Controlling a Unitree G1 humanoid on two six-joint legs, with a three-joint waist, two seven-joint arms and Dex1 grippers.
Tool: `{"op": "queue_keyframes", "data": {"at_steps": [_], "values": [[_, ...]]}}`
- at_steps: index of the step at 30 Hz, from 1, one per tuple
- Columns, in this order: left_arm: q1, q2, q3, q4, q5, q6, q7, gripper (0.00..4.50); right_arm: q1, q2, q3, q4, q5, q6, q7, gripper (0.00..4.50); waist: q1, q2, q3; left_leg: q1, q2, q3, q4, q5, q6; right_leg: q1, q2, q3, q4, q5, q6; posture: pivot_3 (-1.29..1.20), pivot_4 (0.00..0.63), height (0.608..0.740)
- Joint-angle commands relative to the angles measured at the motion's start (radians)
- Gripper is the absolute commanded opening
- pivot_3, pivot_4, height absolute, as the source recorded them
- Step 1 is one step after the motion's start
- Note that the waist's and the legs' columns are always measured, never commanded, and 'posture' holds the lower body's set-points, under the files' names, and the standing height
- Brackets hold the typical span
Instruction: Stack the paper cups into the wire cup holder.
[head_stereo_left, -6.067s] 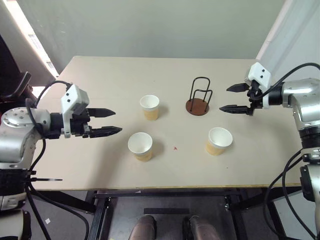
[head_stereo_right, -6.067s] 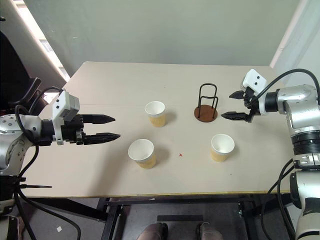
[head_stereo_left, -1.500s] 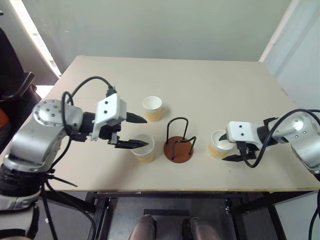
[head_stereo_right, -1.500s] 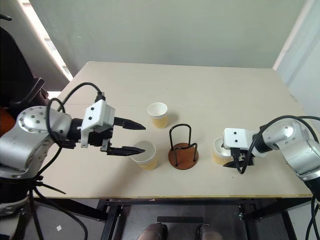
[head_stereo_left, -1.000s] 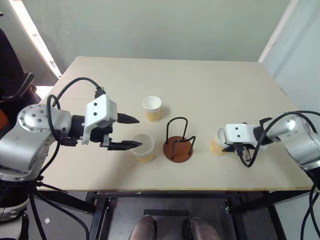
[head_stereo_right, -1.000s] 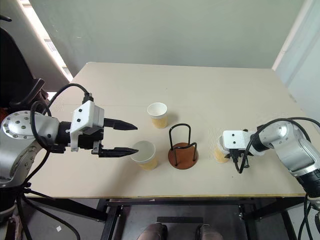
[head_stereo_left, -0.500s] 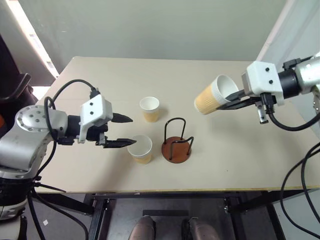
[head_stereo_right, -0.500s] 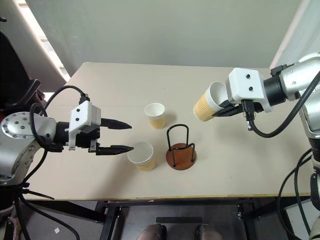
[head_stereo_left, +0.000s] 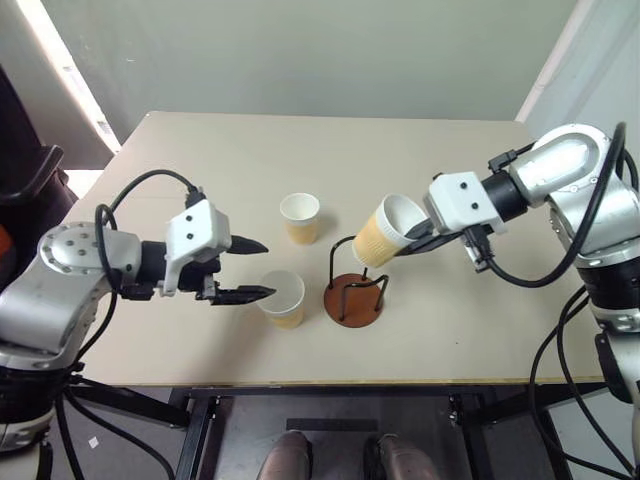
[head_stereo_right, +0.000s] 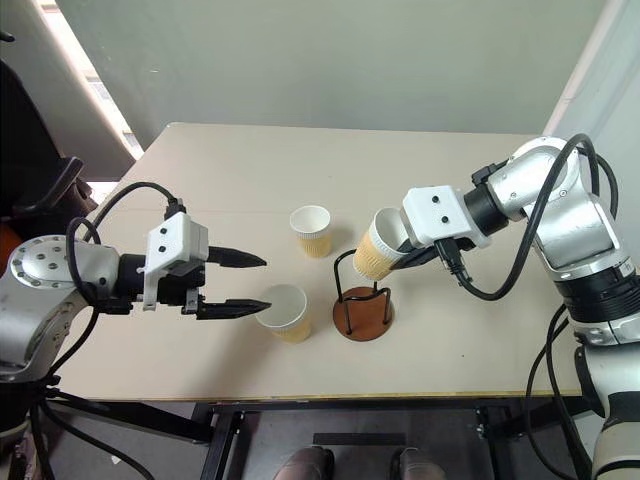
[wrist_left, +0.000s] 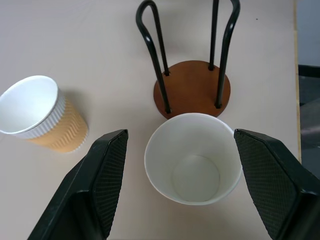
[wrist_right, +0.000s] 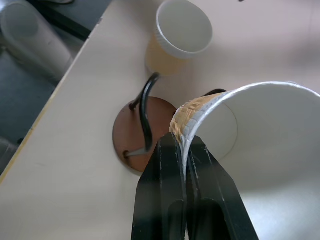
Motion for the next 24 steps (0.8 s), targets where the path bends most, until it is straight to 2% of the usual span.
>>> {"op": "queue_keyframes", "data": {"at_steps": [1, 6, 7, 10, 17, 21, 24], "values": [[-0.006, 0.013, 0.035, -0.036, -0.013, 0.011, 0.017, 3.64, -0.034, 0.024, -0.004, -0.004, -0.004, -0.018, 0.001, 0.01, -0.002, 0.000, 0.000, 0.000, 0.000, 0.000, 0.000, 0.000, 0.000, 0.000, 0.000, 0.000, 0.000, 0.000, 0.000, 0.00, 0.150, 0.740], [-0.003, 0.015, 0.035, -0.048, -0.021, 0.022, 0.027, 3.64, -0.036, 0.040, 0.004, 0.004, -0.011, -0.024, 0.010, 0.01, -0.002, 0.000, 0.000, 0.001, 0.000, 0.000, 0.000, 0.000, 0.000, 0.000, 0.000, 0.000, 0.001, 0.000, -0.001, 0.00, 0.150, 0.740], [-0.002, 0.016, 0.035, -0.049, -0.022, 0.024, 0.029, 3.64, -0.033, 0.042, 0.009, 0.001, -0.008, -0.023, 0.012, 0.19, -0.002, 0.000, 0.000, 0.000, 0.000, 0.000, 0.000, 0.000, 0.000, 0.000, 0.000, 0.000, 0.001, -0.001, -0.001, 0.00, 0.150, 0.740], [-0.001, 0.016, 0.033, -0.054, -0.023, 0.030, 0.033, 3.64, -0.022, 0.046, 0.023, -0.003, -0.013, -0.027, 0.012, 0.89, -0.002, 0.000, 0.000, 0.001, 0.000, 0.000, 0.000, 0.000, -0.001, 0.000, 0.000, 0.000, 0.001, -0.001, -0.002, 0.00, 0.150, 0.740], [-0.012, 0.019, 0.018, -0.045, -0.015, 0.029, 0.030, 3.64, -0.020, 0.060, 0.021, 0.000, -0.029, -0.017, 0.000, 3.17, -0.003, 0.000, 0.000, 0.001, 0.000, 0.000, 0.000, 0.000, -0.001, 0.000, 0.000, 0.000, 0.001, -0.001, -0.001, 0.00, 0.150, 0.740], [-0.045, 0.034, -0.034, 0.003, 0.032, 0.003, 0.005, 3.64, -0.015, 0.059, -0.021, -0.011, 0.012, 0.025, -0.016, 4.46, -0.002, 0.000, 0.000, 0.001, 0.000, 0.000, 0.000, 0.000, -0.001, 0.000, 0.000, 0.000, 0.001, -0.001, -0.002, 0.00, 0.150, 0.740], [-0.116, 0.044, -0.123, 0.093, 0.119, -0.037, -0.023, 3.64, -0.007, 0.089, -0.111, -0.021, 0.123, 0.129, -0.066, 4.46, 0.000, 0.000, 0.000, 0.001, 0.000, 0.000, 0.000, 0.001, -0.002, 0.000, 0.000, 0.000, 0.002, -0.002, -0.003, 0.00, 0.150, 0.740]]}}
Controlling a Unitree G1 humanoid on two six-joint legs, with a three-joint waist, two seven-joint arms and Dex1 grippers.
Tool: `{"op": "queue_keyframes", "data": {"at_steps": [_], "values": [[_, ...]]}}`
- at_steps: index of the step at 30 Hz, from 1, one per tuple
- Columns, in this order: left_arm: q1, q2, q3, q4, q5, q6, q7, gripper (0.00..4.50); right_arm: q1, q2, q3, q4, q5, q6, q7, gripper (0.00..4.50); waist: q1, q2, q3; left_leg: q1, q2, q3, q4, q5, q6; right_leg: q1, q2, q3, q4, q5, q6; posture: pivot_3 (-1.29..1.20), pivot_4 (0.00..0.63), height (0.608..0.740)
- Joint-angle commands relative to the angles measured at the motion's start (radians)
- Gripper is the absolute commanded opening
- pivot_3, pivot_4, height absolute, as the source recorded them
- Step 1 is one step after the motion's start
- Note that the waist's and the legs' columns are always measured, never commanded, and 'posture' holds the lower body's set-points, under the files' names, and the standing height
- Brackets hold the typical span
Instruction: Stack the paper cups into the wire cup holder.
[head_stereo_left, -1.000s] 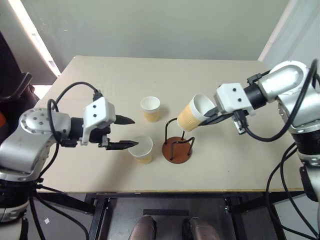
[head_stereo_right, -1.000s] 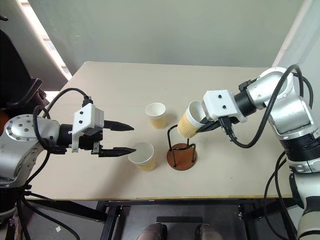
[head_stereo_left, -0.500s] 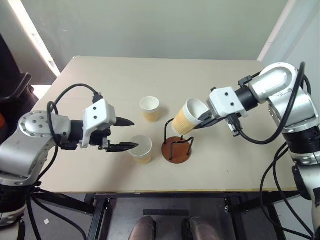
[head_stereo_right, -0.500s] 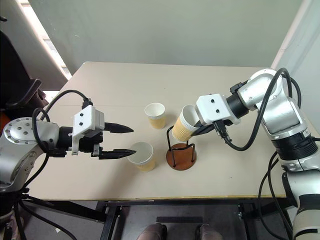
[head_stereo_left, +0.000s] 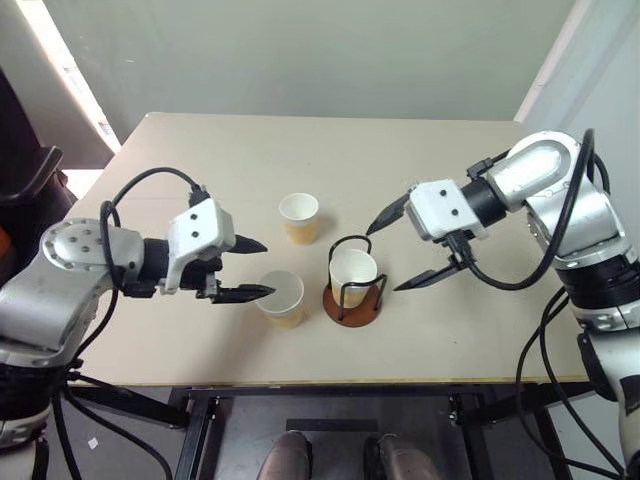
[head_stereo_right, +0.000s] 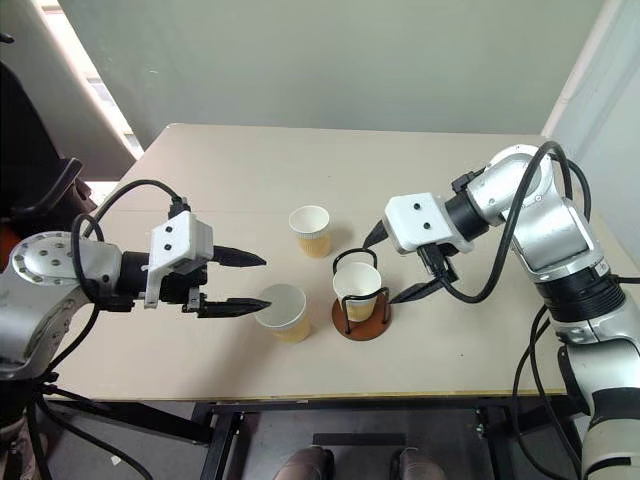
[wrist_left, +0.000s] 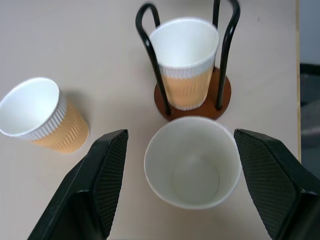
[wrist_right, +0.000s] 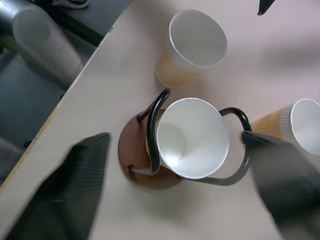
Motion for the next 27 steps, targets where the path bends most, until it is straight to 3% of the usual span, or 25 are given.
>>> {"op": "queue_keyframes", "data": {"at_steps": [1, 5, 13, 17, 24, 27], "values": [[-0.084, 0.015, -0.081, 0.090, 0.105, -0.060, -0.029, 3.64, -0.005, 0.036, -0.133, -0.036, 0.126, 0.108, -0.080, 4.46, 0.000, 0.000, 0.000, 0.000, 0.000, 0.000, 0.000, 0.000, 0.000, 0.000, 0.000, 0.000, 0.000, 0.000, 0.000, 0.00, 0.150, 0.740], [-0.207, -0.044, -0.201, 0.226, 0.182, -0.113, -0.096, 3.64, 0.036, 0.116, -0.215, -0.123, 0.231, 0.250, -0.228, 4.46, 0.000, 0.000, 0.000, 0.001, 0.000, 0.000, 0.000, 0.001, -0.001, 0.000, 0.000, 0.000, 0.000, 0.000, -0.002, 0.00, 0.150, 0.740], [-0.277, -0.125, -0.346, 0.326, 0.318, -0.218, -0.183, 3.64, 0.137, 0.136, -0.214, -0.226, 0.229, 0.329, -0.397, 4.46, 0.000, 0.000, 0.000, -0.001, 0.000, 0.000, 0.000, 0.000, -0.001, 0.000, 0.000, 0.000, -0.002, 0.005, 0.007, 0.00, 0.150, 0.740], [-0.289, -0.154, -0.370, 0.372, 0.361, -0.248, -0.195, 2.69, 0.157, 0.110, -0.212, -0.245, 0.234, 0.345, -0.406, 4.50, 0.000, 0.000, 0.000, -0.002, 0.000, 0.000, 0.000, 0.000, -0.001, -0.001, 0.000, 0.000, -0.002, 0.005, 0.007, 0.00, 0.150, 0.740], [-0.288, -0.167, -0.349, 0.388, 0.370, -0.268, -0.221, 0.21, 0.174, 0.078, -0.206, -0.257, 0.250, 0.348, -0.402, 4.50, 0.000, 0.000, 0.000, -0.001, 0.000, 0.000, 0.000, 0.001, 0.000, -0.001, 0.000, 0.000, -0.002, 0.006, 0.009, 0.00, 0.150, 0.740], [-0.286, -0.161, -0.335, 0.395, 0.367, -0.276, -0.229, 0.02, 0.179, 0.059, -0.197, -0.259, 0.259, 0.349, -0.381, 4.50, 0.001, 0.000, 0.000, -0.001, 0.000, 0.000, 0.000, 0.001, 0.000, 0.000, 0.000, 0.000, -0.002, 0.006, 0.009, 0.00, 0.150, 0.740]]}}
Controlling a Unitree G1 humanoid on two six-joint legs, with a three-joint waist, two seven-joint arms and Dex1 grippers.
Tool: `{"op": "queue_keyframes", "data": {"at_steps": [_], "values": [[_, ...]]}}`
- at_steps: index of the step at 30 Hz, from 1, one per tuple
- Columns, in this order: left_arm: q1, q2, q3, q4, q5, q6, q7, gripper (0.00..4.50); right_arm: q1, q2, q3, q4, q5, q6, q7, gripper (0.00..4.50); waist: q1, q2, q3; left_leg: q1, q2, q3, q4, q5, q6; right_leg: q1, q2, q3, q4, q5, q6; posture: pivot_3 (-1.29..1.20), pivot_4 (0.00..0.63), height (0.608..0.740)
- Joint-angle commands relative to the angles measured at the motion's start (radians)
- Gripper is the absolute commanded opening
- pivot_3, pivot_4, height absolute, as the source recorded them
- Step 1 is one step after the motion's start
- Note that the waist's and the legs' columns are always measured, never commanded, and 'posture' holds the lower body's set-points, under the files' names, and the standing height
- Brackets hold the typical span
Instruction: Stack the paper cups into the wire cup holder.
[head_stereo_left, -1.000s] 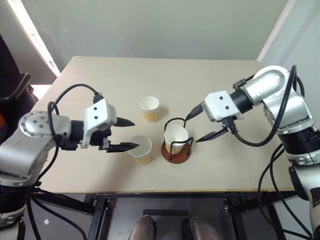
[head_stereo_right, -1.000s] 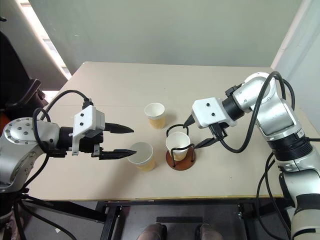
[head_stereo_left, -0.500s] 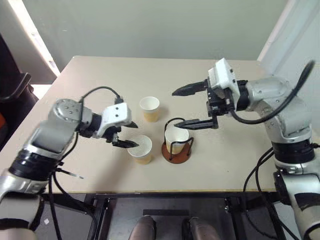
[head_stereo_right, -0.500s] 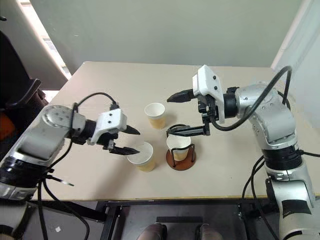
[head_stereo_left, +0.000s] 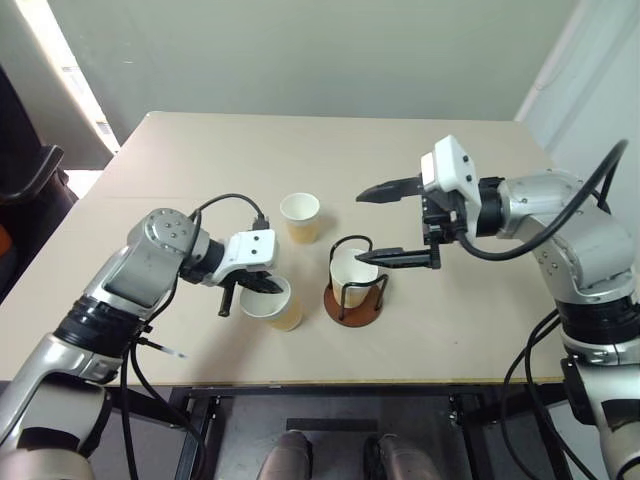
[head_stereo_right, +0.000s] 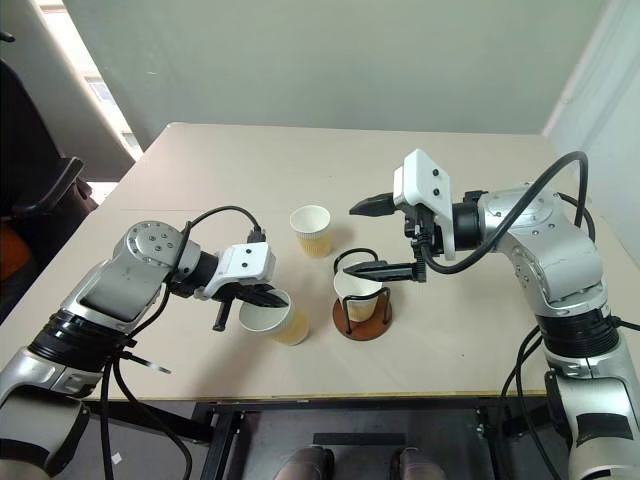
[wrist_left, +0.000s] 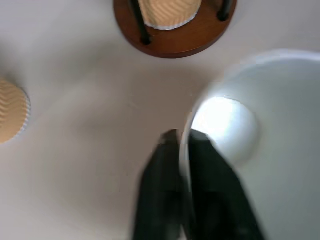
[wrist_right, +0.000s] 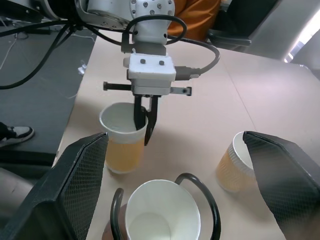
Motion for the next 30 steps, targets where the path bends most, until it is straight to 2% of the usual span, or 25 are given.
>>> {"op": "queue_keyframes", "data": {"at_steps": [1, 7, 11, 14, 20, 25, 30], "values": [[-0.019, 0.012, 0.049, -0.003, -0.005, -0.015, -0.014, 0.02, 0.003, -0.033, -0.008, -0.035, 0.032, 0.005, 0.033, 4.50, 0.000, 0.000, 0.000, 0.000, 0.000, 0.000, 0.000, 0.000, 0.000, 0.000, 0.000, 0.000, 0.000, 0.000, 0.000, 0.00, 0.150, 0.740], [-0.081, 0.034, 0.185, -0.028, -0.153, -0.001, -0.103, 0.02, 0.065, -0.178, -0.060, -0.066, 0.111, 0.020, 0.178, 4.50, 0.005, 0.000, 0.000, -0.002, 0.000, 0.000, 0.000, 0.000, 0.000, 0.000, 0.000, 0.000, -0.001, 0.000, 0.001, 0.00, 0.150, 0.740], [-0.225, 0.037, 0.250, 0.029, -0.218, 0.003, -0.152, 0.02, 0.107, -0.268, -0.118, -0.013, 0.121, -0.004, 0.218, 4.50, 0.012, -0.001, 0.000, -0.005, 0.000, 0.000, 0.003, 0.000, 0.000, -0.001, 0.000, -0.001, -0.001, 0.000, 0.002, 0.00, 0.150, 0.740], [-0.383, -0.006, 0.274, 0.094, -0.285, 0.027, -0.205, 0.02, 0.137, -0.314, -0.158, 0.033, 0.112, -0.021, 0.214, 4.50, 0.014, -0.001, 0.000, -0.005, 0.000, 0.000, 0.005, -0.001, 0.002, 0.000, 0.000, 0.000, -0.002, 0.001, 0.003, 0.00, 0.150, 0.740], [-0.559, -0.090, 0.108, 0.224, -0.325, -0.080, -0.222, 0.02, 0.155, -0.328, -0.169, 0.041, 0.106, -0.039, 0.185, 4.50, 0.010, 0.000, 0.000, -0.003, 0.000, 0.002, 0.007, -0.001, 0.005, 0.002, 0.000, 0.001, -0.002, 0.002, 0.007, 0.00, 0.150, 0.740], [-0.639, -0.192, -0.054, 0.355, -0.278, -0.194, -0.222, 0.02, 0.176, -0.334, -0.176, 0.018, 0.103, -0.039, 0.153, 4.50, 0.012, -0.001, 0.001, -0.005, 0.000, 0.002, 0.009, 0.000, 0.007, 0.002, -0.001, 0.001, -0.003, 0.004, 0.011, 0.00, 0.150, 0.740], [-0.678, -0.258, -0.144, 0.437, -0.266, -0.267, -0.222, 0.02, 0.219, -0.359, -0.201, -0.018, 0.115, -0.030, 0.130, 4.50, 0.016, 0.000, 0.001, -0.009, -0.001, 0.003, 0.011, -0.002, 0.010, 0.002, -0.001, 0.001, -0.004, 0.004, 0.015, 0.00, 0.150, 0.740]]}}
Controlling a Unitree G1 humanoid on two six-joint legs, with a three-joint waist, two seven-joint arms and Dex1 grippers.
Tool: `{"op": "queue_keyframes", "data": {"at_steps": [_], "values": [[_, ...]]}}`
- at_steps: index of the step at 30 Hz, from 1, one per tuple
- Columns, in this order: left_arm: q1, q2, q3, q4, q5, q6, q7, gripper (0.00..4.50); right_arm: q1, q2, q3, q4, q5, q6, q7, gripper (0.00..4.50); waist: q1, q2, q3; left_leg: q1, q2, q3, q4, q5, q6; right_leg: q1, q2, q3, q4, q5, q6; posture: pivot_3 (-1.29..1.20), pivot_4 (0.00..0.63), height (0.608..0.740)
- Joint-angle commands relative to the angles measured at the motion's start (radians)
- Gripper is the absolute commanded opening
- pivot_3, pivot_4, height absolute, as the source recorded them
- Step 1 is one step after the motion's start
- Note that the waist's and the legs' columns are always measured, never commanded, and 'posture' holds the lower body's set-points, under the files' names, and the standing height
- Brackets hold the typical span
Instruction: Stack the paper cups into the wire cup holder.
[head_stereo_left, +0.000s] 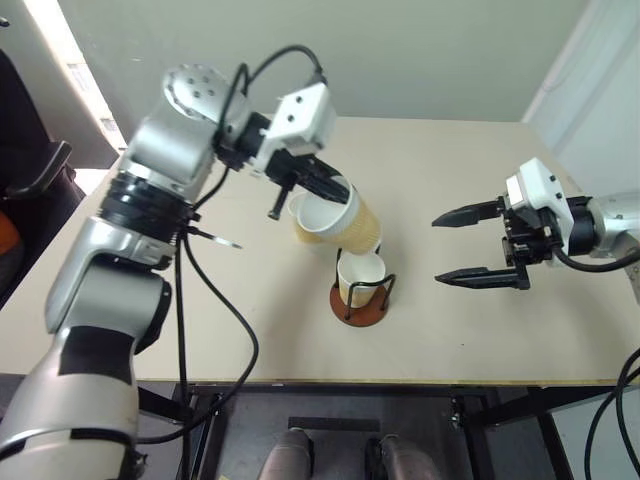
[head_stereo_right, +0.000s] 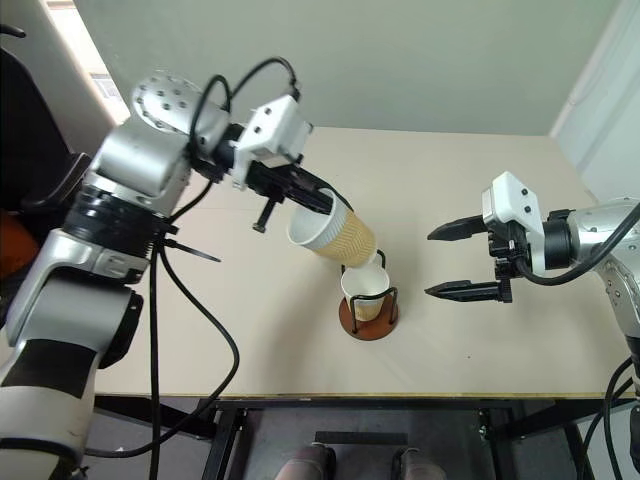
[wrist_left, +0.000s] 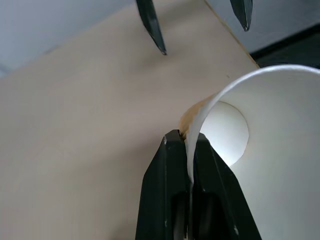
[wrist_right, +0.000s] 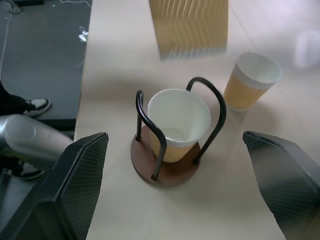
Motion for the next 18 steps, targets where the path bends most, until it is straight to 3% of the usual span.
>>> {"op": "queue_keyframes", "data": {"at_steps": [1, 18], "values": [[-0.049, -0.019, -0.031, 0.043, 0.024, -0.072, -0.043, 0.02, 0.013, -0.031, -0.058, -0.046, 0.016, 0.005, -0.021, 4.50, 0.002, 0.000, 0.000, -0.001, 0.000, 0.000, 0.001, -0.001, 0.000, 0.000, 0.000, 0.000, 0.000, 0.000, 0.001, 0.00, 0.150, 0.740], [-0.055, -0.105, -0.128, 0.125, 0.073, -0.145, -0.043, 0.02, 0.099, -0.055, -0.106, -0.111, 0.040, 0.042, -0.093, 4.50, 0.016, 0.000, 0.000, -0.007, -0.002, 0.006, 0.018, -0.007, 0.000, 0.000, 0.000, 0.007, 0.000, -0.003, 0.012, 0.00, 0.150, 0.740]]}}
